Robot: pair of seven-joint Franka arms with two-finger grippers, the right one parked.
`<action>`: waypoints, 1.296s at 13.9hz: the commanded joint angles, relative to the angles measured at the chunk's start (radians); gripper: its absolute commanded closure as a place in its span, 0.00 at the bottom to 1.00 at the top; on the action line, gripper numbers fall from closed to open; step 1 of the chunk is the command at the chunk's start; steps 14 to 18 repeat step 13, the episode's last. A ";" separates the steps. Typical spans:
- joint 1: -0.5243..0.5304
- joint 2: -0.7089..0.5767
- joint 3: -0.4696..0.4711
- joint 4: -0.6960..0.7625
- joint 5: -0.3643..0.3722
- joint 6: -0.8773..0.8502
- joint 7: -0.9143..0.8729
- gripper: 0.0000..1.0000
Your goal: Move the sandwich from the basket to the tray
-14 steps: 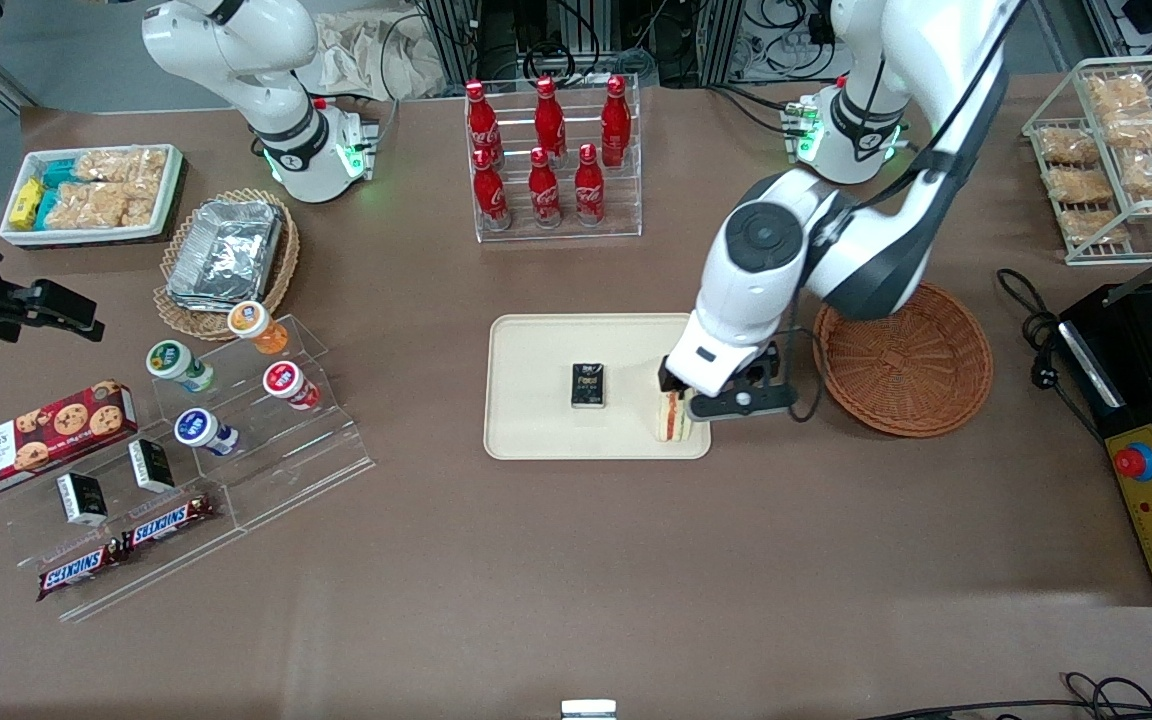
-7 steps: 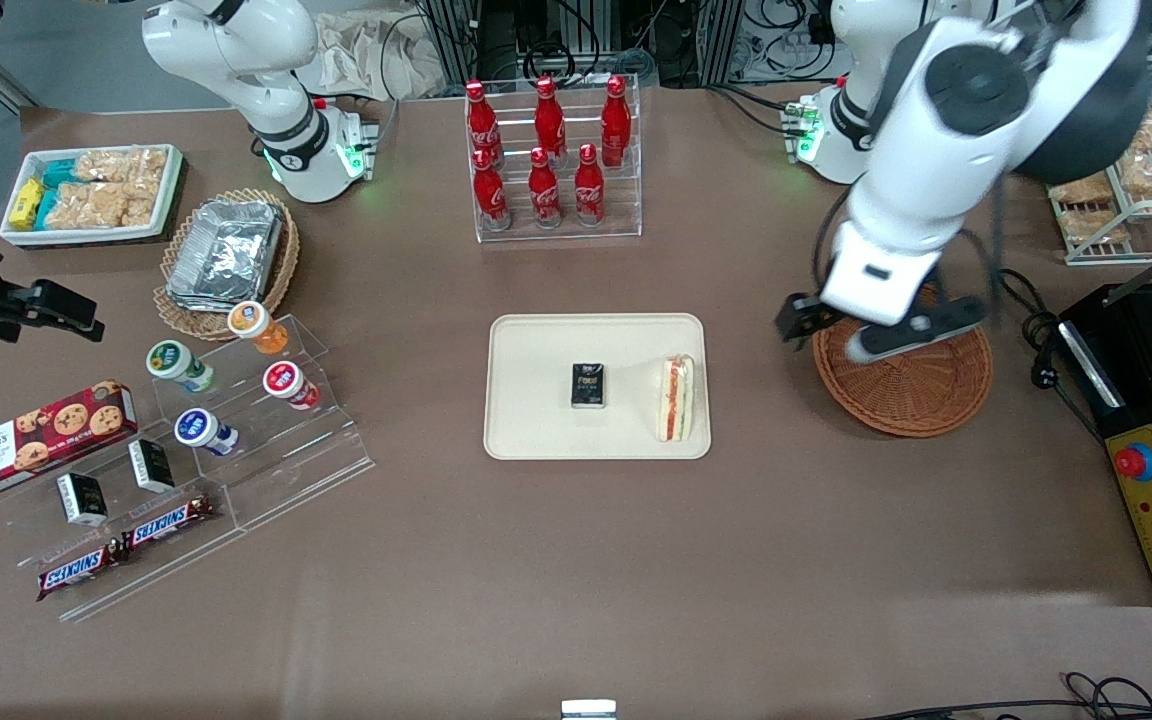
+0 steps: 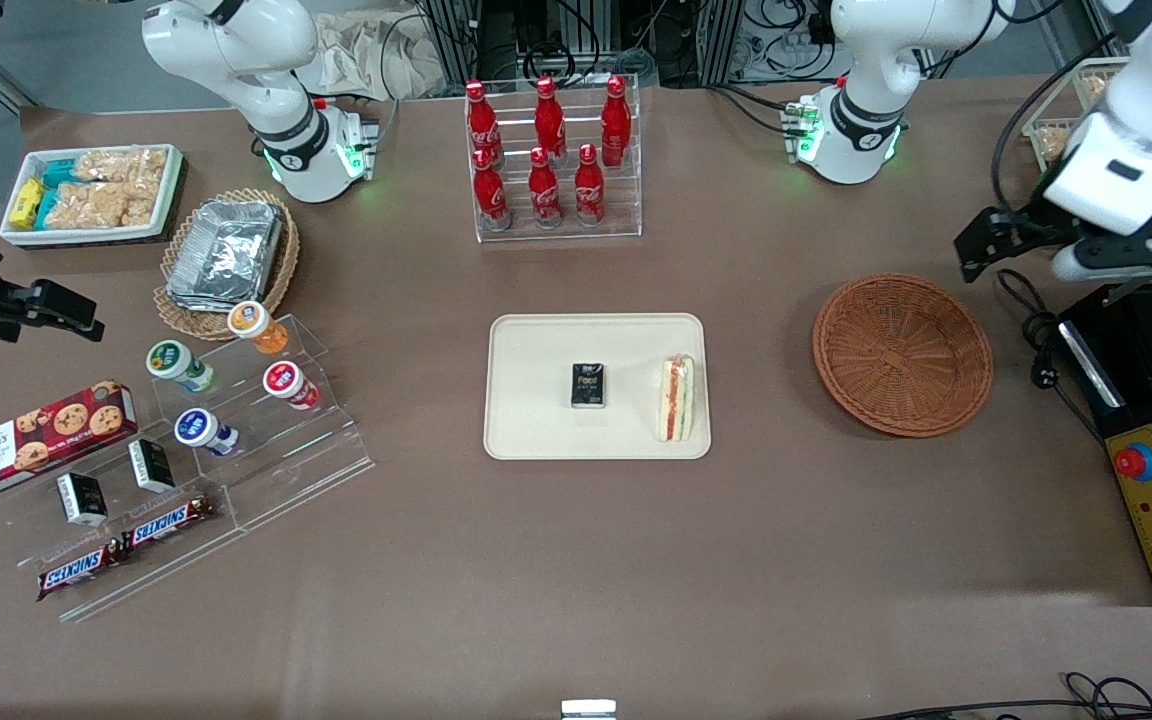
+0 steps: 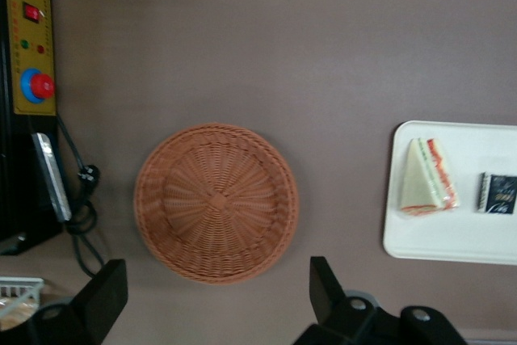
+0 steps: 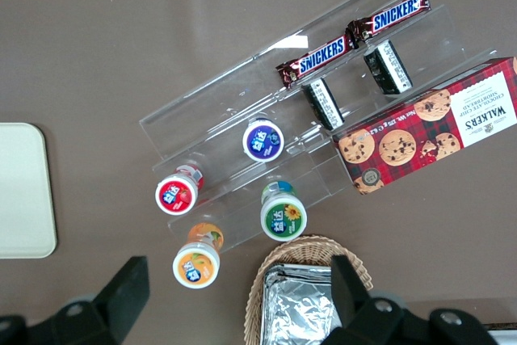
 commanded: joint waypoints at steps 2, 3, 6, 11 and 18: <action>-0.002 -0.011 0.059 0.002 -0.016 -0.034 0.162 0.00; 0.000 0.012 0.059 0.050 -0.016 -0.051 0.153 0.00; -0.002 0.086 0.056 0.186 -0.016 -0.166 0.122 0.00; -0.002 0.089 0.056 0.188 -0.016 -0.172 0.122 0.00; -0.002 0.089 0.056 0.188 -0.016 -0.174 0.122 0.00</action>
